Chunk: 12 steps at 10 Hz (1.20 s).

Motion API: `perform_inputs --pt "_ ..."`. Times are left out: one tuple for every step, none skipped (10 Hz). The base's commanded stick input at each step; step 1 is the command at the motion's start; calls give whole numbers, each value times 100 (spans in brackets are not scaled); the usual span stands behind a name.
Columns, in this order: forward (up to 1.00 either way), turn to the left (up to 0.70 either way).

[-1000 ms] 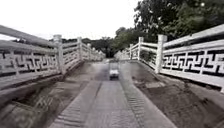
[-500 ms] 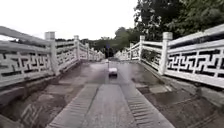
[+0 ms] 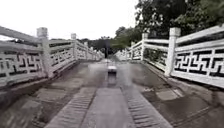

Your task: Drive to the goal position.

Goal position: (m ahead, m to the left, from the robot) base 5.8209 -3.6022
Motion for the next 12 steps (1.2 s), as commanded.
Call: perform_inputs --pt "66 1" --pt "66 1" --pt "66 1" --pt "66 1" --pt "66 1" --pt "66 1" --pt "66 1" --pt "66 1" --pt "66 1" --pt "66 1" --pt "66 -1" --pt "66 -9"
